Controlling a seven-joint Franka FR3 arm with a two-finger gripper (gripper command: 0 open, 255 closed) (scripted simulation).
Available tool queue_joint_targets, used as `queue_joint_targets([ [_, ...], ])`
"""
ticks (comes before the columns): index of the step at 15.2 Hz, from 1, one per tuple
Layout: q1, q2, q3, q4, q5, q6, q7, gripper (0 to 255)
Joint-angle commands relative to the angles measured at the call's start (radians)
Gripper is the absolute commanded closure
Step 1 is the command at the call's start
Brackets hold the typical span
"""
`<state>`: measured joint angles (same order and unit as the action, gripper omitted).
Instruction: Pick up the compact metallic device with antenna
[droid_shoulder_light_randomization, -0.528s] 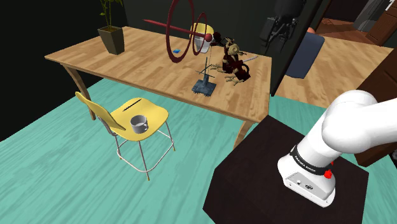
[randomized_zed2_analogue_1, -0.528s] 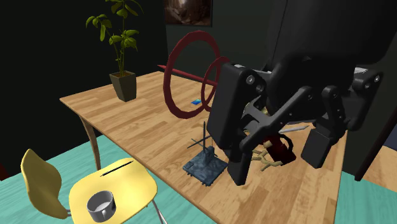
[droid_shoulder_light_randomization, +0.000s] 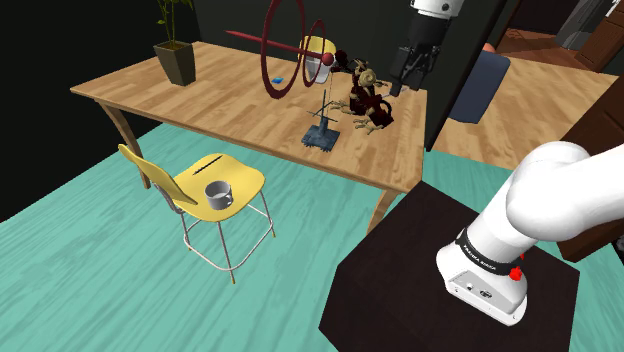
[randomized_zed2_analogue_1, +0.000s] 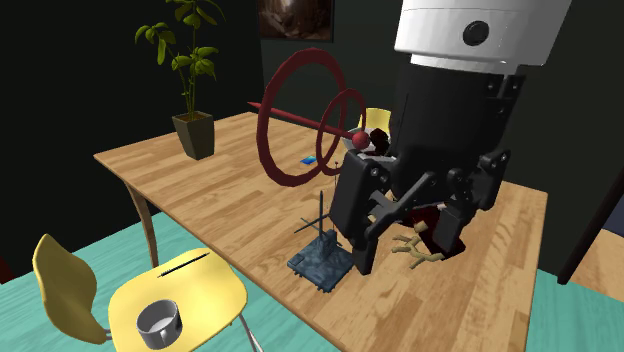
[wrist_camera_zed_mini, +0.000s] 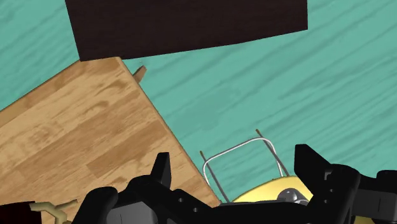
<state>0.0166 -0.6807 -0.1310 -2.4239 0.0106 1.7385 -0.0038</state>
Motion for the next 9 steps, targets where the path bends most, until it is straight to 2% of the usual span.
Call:
queue_joint_targets([
  [1,0.003,0.059,-0.025,-0.007,-0.011,0.077,-0.047,0],
  [9,0.029,0.326,-0.114,0.042,-0.006,0.326,-0.226,0],
])
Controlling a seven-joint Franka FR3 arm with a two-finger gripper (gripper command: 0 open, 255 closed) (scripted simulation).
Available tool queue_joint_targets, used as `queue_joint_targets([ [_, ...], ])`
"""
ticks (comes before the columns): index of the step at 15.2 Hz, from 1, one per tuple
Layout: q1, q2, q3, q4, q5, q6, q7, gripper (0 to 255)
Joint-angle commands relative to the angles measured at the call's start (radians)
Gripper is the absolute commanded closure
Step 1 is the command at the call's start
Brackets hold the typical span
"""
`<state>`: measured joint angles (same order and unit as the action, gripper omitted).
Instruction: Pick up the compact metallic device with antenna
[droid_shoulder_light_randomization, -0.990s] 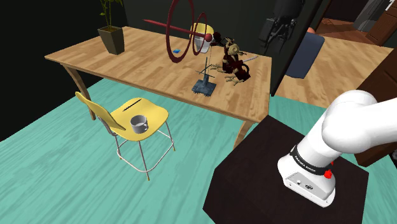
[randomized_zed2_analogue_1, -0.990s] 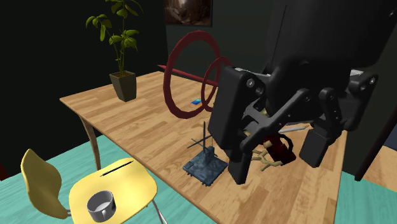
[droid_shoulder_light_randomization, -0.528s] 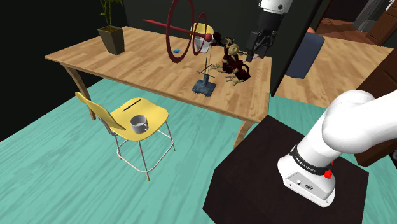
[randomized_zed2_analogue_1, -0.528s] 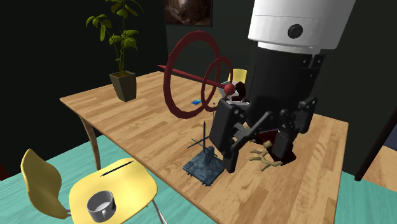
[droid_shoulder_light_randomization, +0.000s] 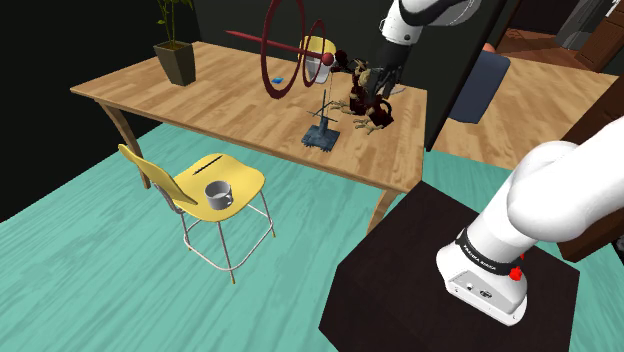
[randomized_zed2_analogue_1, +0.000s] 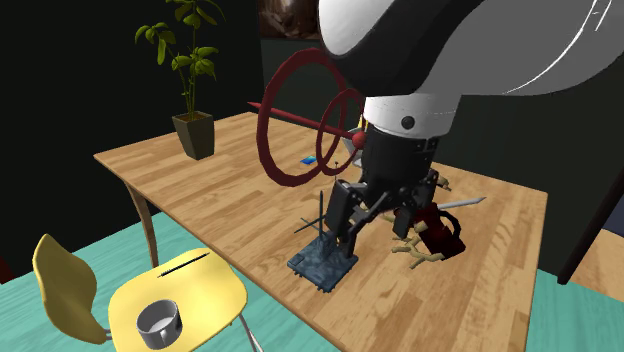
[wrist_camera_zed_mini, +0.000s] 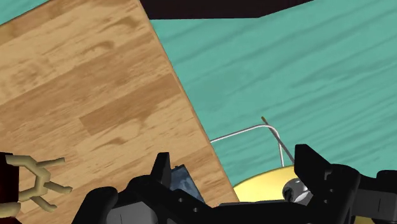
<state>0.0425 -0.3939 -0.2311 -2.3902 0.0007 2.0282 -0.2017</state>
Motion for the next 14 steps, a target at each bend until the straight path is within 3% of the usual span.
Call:
queue_joint_targets([
  [1,0.007,0.077,-0.023,0.022,0.01,0.063,-0.053,0],
  [8,0.029,0.349,-0.074,0.156,0.1,0.218,-0.235,0],
  [14,0.012,0.588,-0.071,0.328,0.211,0.291,-0.394,0],
])
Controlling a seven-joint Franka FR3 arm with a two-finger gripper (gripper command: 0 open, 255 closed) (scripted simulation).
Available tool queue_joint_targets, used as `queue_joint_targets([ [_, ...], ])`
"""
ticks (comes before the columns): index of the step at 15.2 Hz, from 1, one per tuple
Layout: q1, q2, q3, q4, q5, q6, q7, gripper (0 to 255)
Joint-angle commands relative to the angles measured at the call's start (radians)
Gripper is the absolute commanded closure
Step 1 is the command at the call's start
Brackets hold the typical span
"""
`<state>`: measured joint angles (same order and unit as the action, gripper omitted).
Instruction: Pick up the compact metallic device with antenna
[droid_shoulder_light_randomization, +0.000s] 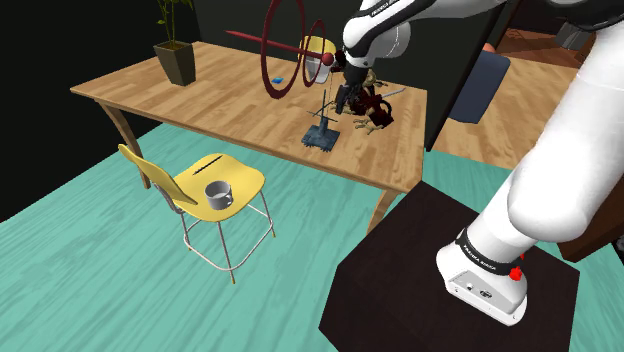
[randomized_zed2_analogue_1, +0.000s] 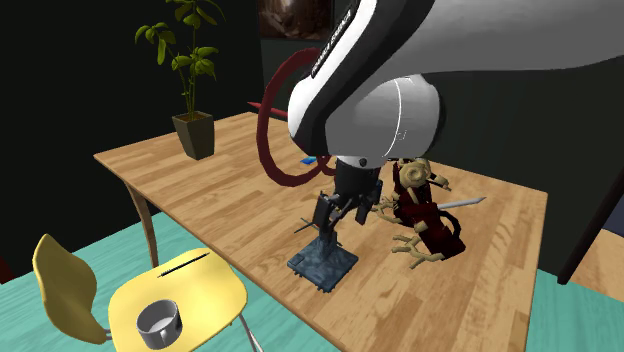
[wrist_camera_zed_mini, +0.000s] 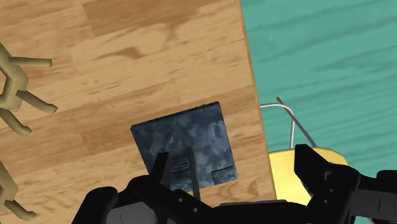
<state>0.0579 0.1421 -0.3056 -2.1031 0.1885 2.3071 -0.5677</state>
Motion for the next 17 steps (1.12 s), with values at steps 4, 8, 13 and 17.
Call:
queue_joint_targets([
  [4,-0.035,0.209,0.029,0.183,0.084,0.033,-0.114,0],
  [8,-0.047,0.263,0.042,0.217,0.105,0.056,-0.139,0],
  [13,-0.056,0.31,0.056,0.205,0.13,0.112,-0.161,0],
  [17,-0.055,0.309,0.056,0.206,0.129,0.11,-0.159,255],
])
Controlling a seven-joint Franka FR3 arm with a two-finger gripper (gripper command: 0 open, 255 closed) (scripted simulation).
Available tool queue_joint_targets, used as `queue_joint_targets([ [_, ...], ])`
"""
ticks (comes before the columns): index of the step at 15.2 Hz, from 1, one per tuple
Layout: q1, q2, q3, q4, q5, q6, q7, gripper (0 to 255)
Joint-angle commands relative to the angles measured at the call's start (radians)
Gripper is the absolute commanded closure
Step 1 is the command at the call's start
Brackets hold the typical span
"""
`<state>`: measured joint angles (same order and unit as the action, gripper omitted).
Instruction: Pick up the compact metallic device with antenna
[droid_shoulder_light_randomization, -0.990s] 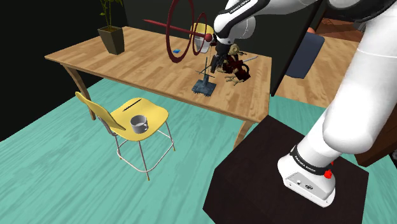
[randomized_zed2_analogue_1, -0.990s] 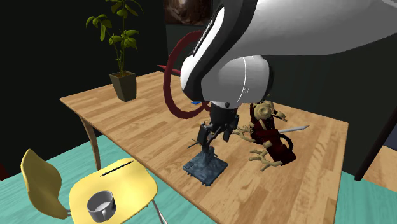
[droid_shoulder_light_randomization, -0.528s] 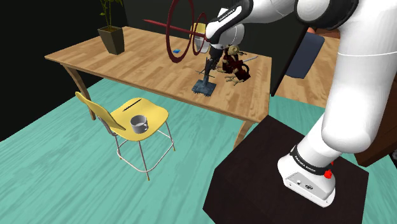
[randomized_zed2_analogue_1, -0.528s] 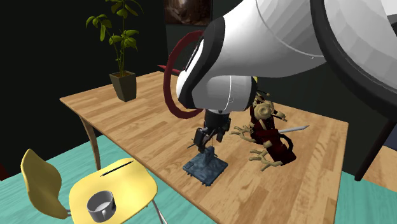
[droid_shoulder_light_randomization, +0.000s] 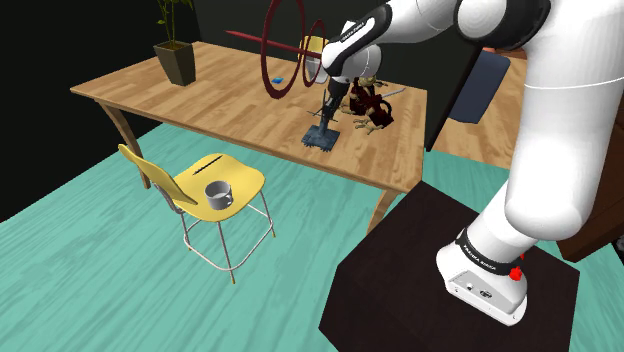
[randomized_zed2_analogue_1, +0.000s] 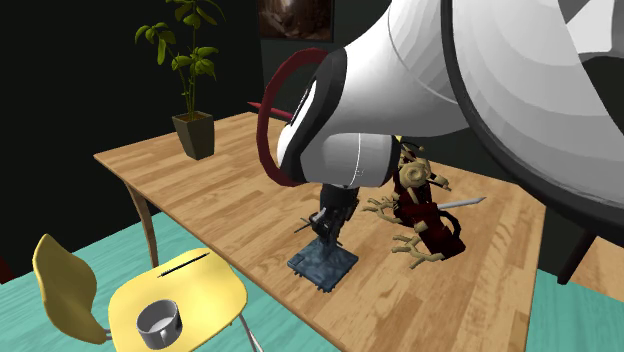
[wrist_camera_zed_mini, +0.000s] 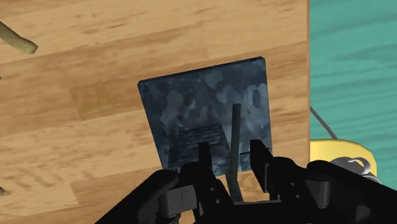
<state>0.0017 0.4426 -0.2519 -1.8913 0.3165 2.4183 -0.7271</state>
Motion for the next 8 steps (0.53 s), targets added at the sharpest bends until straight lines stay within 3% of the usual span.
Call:
queue_joint_targets([
  [1,0.0,0.007,0.001,-0.005,0.0,-0.004,0.0,255],
  [8,0.0,0.009,0.002,-0.006,0.002,0.001,-0.001,255],
])
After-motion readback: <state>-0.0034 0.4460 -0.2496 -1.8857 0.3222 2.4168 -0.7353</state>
